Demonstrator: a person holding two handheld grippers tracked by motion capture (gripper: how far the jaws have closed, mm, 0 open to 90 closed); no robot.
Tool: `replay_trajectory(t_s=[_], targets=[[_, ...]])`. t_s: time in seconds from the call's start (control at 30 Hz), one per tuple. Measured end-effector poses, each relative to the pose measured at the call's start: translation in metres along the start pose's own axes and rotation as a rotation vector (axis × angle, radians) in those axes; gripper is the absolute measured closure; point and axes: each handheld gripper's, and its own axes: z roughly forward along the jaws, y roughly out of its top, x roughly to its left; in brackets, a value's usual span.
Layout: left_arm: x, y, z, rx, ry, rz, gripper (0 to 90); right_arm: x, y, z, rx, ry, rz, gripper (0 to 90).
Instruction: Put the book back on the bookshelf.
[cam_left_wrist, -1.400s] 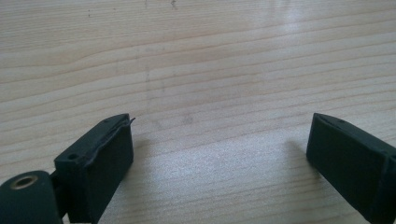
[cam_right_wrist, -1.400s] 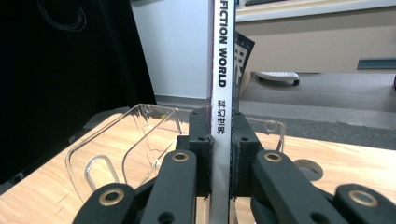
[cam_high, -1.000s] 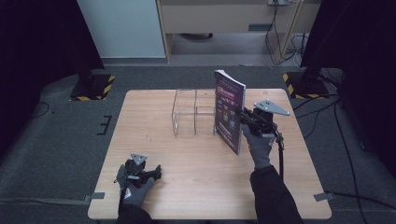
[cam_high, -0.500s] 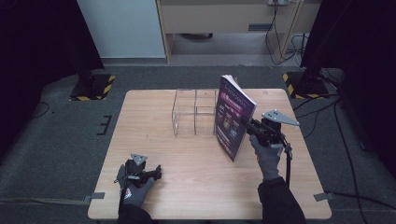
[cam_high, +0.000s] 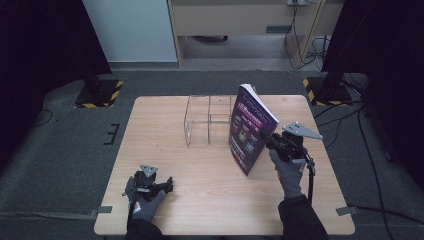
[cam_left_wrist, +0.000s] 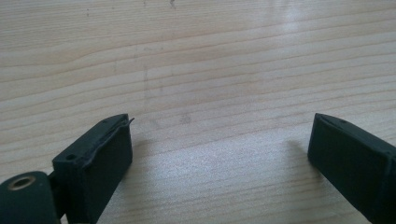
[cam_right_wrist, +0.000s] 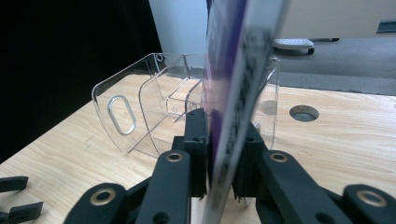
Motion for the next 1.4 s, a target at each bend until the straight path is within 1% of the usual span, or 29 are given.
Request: replay_trajectory(t_s=[0.13, 0.2, 0.37, 0.4, 0.5, 0.57, 0.73, 0.87, 1.07, 1.3, 1.4], targets=[[0.0, 0.0, 0.0, 0.0, -0.001, 0.0, 5.5, 0.0, 0.002, -0.001, -0.007, -0.001, 0.007, 78.6], [0.0, 0.0, 0.0, 0.001, -0.001, 0.001, 5.5, 0.001, 0.003, -0.001, -0.001, -0.011, 0.002, 79.3], [0.0, 0.0, 0.0, 0.0, -0.001, 0.0, 5.4, 0.002, 0.005, -0.001, 0.008, 0.002, 0.029, 82.4], [0.0, 0.0, 0.0, 0.0, -0.001, 0.001, 5.4, 0.003, 0.005, -0.002, 0.006, 0.003, 0.023, 82.6], [0.0, 0.0, 0.0, 0.001, -0.002, 0.0, 5.4, 0.009, 0.008, -0.002, -0.01, -0.008, -0.012, 82.8], [0.0, 0.0, 0.0, 0.001, -0.002, 0.0, 5.3, 0.012, 0.011, -0.002, -0.026, -0.019, -0.023, 82.9], [0.0, 0.0, 0.0, 0.002, -0.003, 0.001, 5.3, 0.015, 0.02, 0.004, -0.056, -0.017, -0.022, 82.8], [0.0, 0.0, 0.0, 0.002, -0.004, 0.001, 5.2, 0.015, 0.031, 0.01, -0.078, -0.02, -0.027, 82.9], [0.0, 0.0, 0.0, 0.0, -0.005, -0.001, 5.2, 0.014, 0.043, 0.023, -0.089, -0.046, -0.045, 82.9], [0.0, 0.0, 0.0, 0.001, -0.005, 0.001, 5.1, 0.014, 0.046, 0.045, -0.087, -0.087, -0.077, 82.9], [0.0, 0.0, 0.0, 0.001, -0.005, 0.001, 5.1, 0.013, 0.045, 0.053, -0.081, -0.1, -0.079, 82.9]])
